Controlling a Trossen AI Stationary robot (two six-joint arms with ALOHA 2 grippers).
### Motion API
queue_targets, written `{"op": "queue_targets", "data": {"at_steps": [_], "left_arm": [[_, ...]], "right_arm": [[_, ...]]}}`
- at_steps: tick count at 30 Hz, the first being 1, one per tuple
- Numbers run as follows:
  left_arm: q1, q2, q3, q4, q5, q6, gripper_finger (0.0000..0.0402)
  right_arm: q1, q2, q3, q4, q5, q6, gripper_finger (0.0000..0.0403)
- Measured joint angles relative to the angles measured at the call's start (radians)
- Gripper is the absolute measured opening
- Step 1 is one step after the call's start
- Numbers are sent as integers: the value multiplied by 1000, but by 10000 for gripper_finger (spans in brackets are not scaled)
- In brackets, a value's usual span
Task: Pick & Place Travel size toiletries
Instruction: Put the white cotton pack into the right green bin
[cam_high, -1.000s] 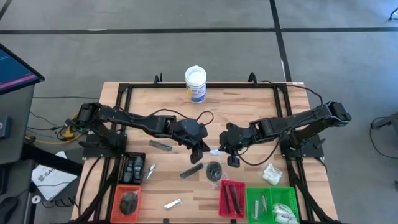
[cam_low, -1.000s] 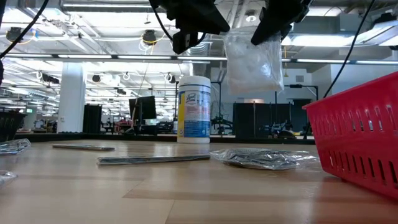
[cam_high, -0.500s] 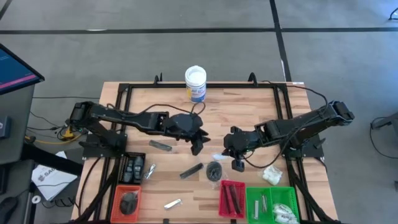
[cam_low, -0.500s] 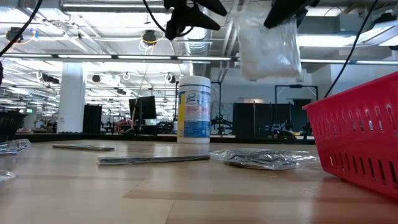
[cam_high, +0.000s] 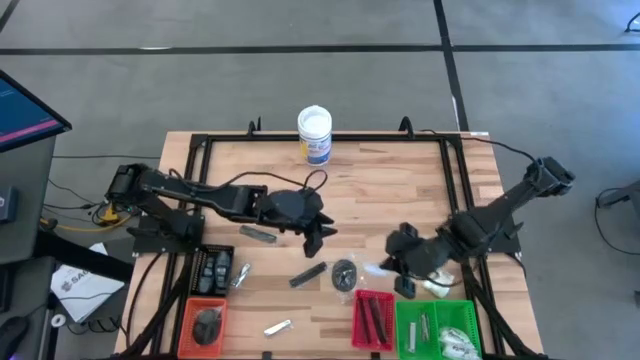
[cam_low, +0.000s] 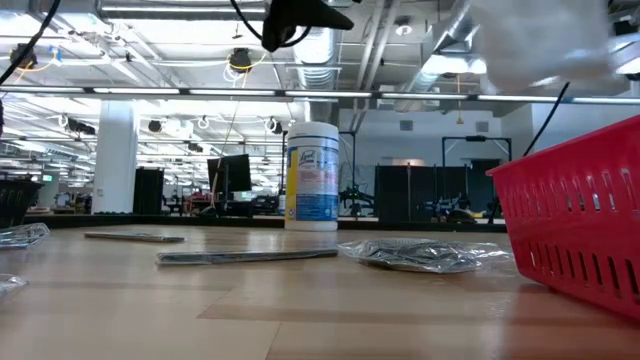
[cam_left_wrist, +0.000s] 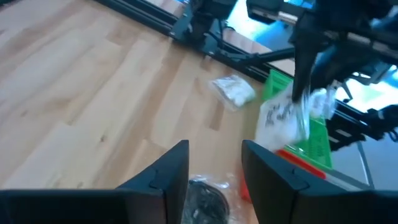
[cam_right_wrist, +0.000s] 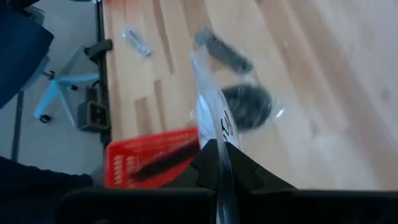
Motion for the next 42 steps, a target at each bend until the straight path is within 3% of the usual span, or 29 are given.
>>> {"op": "queue_targets", "data": {"at_steps": [7, 14, 26, 32, 42], "left_arm": [[-115, 11, -1, 66, -81, -46, 140], [-204, 20, -2, 156, -153, -138, 140], [-265, 29, -1, 261, -437, -287, 140], [-274, 45, -1, 323, -503, -313, 140], [-265, 106, -1, 395, -543, -363, 140]], "right_arm": [[221, -19, 0, -143, 93, 267, 0], [419, -19, 40, -305, 116, 478, 0], [732, -6, 86, -503, 159, 792, 0], [830, 61, 86, -558, 160, 896, 0], [892, 172, 98, -568, 209, 1038, 0]]}}
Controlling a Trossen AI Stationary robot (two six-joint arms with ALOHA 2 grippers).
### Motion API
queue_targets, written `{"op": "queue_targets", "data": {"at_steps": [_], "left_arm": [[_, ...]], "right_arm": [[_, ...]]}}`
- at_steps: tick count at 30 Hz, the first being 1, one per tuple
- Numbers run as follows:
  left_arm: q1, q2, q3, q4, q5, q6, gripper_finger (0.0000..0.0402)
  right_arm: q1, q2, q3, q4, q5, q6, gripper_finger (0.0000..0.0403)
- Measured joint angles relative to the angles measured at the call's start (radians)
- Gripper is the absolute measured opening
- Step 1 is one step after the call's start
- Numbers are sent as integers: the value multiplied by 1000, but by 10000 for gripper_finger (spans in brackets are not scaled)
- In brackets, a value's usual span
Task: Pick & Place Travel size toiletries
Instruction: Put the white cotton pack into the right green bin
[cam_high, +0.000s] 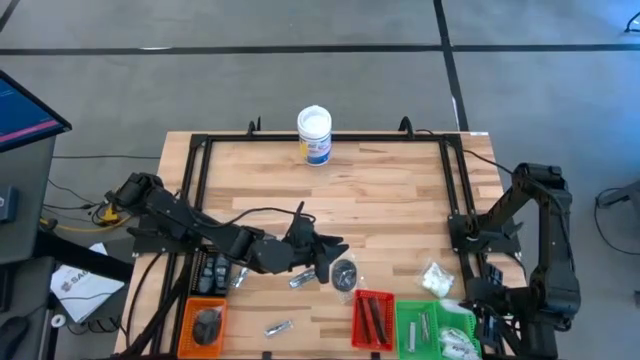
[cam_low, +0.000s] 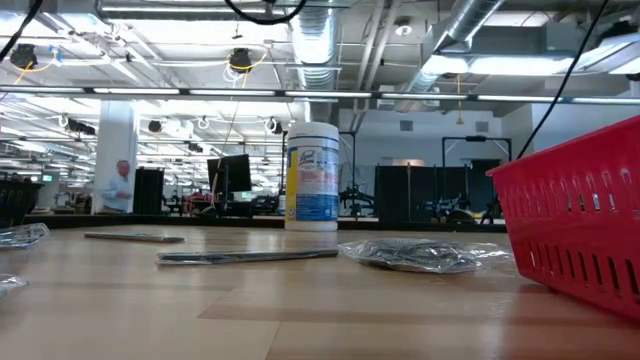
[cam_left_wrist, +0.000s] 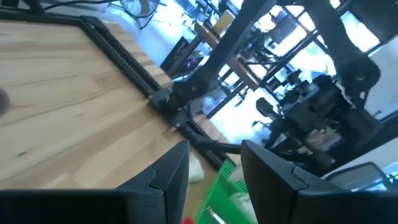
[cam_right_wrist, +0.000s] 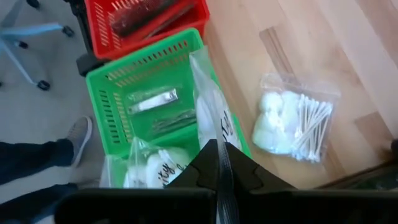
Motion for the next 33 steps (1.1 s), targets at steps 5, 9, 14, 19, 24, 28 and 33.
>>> {"op": "queue_targets", "data": {"at_steps": [5, 9, 14, 19, 24, 28, 33], "left_arm": [[12, 19, 0, 1, -5, -24, 140], [16, 20, 0, 11, -2, -24, 140], [16, 20, 0, 14, -2, -24, 140], [16, 20, 0, 15, -2, -24, 140], [16, 19, 0, 15, -1, -25, 140], [16, 19, 0, 15, -1, -25, 140], [11, 19, 0, 17, -1, -25, 140]], "right_arm": [[3, -11, -1, 3, 27, -14, 0], [-12, -23, -2, -1, -7, -78, 0], [-52, -30, -1, -6, -100, -231, 0], [-82, -28, -3, -17, -172, -342, 0], [-135, -26, 4, -17, -255, -473, 0], [-171, -27, 40, -20, -262, -549, 0], [-197, -28, 58, 12, -248, -565, 0]]}}
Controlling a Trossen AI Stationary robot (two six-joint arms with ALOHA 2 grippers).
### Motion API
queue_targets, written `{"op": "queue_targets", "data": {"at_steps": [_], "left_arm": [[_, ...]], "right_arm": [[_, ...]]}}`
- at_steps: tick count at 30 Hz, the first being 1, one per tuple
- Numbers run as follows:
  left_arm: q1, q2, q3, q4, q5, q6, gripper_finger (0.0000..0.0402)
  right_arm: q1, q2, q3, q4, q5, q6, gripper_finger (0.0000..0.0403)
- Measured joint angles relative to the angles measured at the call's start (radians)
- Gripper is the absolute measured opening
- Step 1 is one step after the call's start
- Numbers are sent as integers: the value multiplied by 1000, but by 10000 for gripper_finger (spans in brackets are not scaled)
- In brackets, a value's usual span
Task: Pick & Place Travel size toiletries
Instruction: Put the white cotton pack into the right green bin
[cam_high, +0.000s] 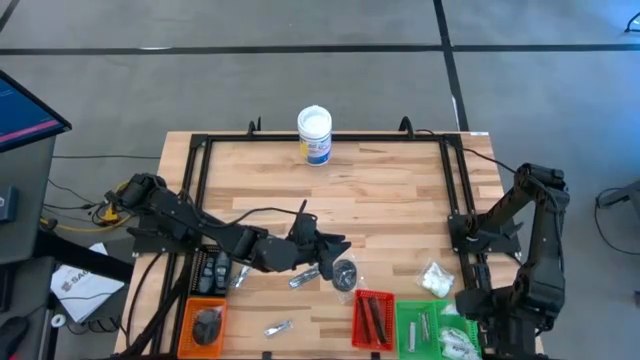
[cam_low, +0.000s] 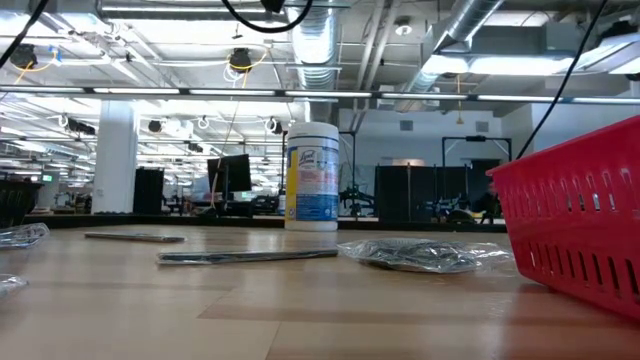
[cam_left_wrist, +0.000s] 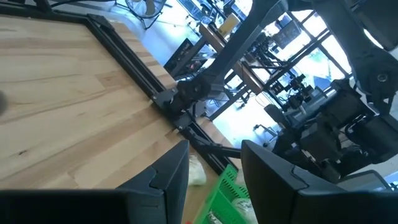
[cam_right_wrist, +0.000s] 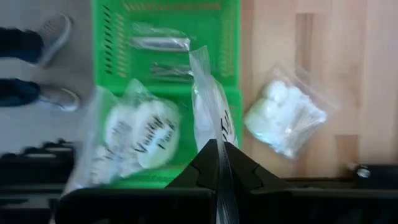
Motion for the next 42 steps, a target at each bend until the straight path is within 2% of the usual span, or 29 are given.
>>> {"op": "queue_targets", "data": {"at_steps": [11, 27, 36, 42], "left_arm": [[-28, 0, 0, 12, 0, -3, 140], [-58, -2, 0, 26, 0, -19, 140], [-67, -2, 0, 31, -1, -22, 140], [-67, -2, 0, 36, -2, -22, 140]], "right_arm": [[0, 70, 1, 19, 8, 202, 0], [23, 180, 1, 110, -13, 219, 0], [60, 196, 1, 109, 85, 316, 0], [62, 196, 1, 98, 29, 324, 0]]}}
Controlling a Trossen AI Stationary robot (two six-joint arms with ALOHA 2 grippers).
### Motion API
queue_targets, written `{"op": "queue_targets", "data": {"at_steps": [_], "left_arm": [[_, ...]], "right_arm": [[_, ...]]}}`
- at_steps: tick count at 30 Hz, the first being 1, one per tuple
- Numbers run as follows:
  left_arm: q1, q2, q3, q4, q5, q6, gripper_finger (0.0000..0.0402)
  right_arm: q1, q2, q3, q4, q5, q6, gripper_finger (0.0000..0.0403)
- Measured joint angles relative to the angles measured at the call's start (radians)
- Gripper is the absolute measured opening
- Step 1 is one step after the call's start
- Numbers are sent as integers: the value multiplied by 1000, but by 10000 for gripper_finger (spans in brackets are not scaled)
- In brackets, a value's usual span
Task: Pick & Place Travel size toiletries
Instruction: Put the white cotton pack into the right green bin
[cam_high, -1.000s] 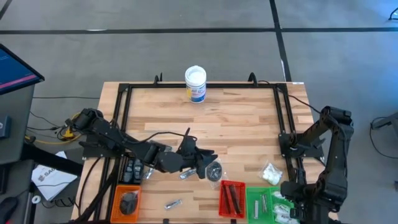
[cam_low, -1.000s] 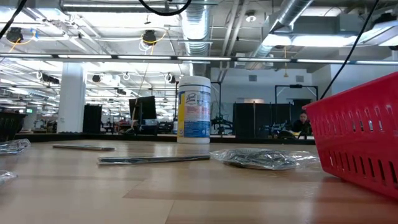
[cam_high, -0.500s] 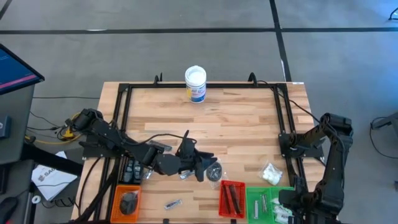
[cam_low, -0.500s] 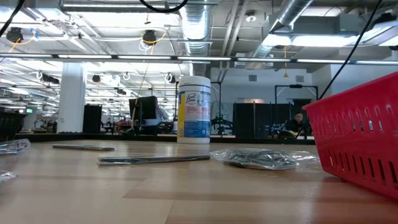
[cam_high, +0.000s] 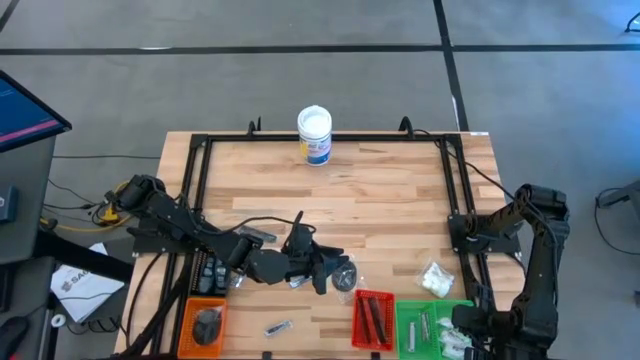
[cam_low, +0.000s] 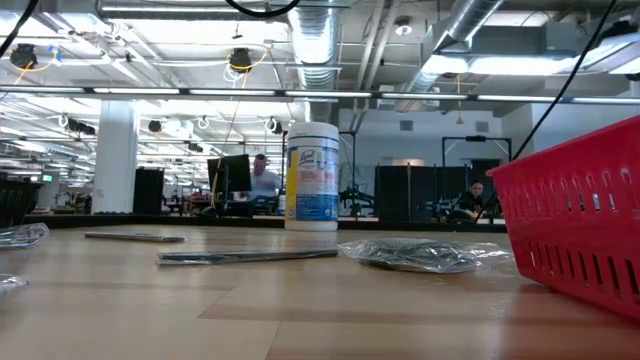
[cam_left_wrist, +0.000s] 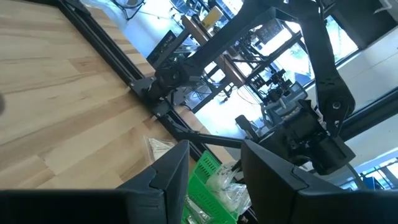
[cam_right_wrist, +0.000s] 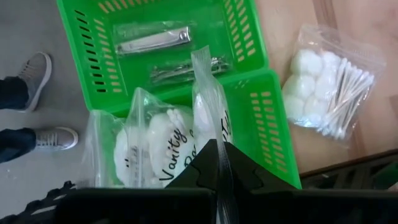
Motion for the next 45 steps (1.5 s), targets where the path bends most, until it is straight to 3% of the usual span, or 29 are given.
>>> {"op": "queue_targets", "data": {"at_steps": [7, 17, 27, 34, 38, 45], "left_arm": [[0, 0, 0, 0, -18, 1, 140], [0, 0, 0, 3, -25, 3, 140], [0, 0, 0, 7, -30, 3, 140], [0, 0, 0, 6, -29, 7, 140], [0, 0, 0, 6, -29, 7, 140], [1, 0, 0, 5, -29, 7, 140]], "right_arm": [[10, 0, 0, 0, -18, 0, 0], [21, 0, 0, 2, 84, 0, 0], [20, 0, 0, 8, 90, 0, 0], [27, -1, -75, 149, 57, 25, 2], [27, -4, -83, 164, 50, 33, 25], [27, -69, -63, 126, 9, -37, 106]]}}
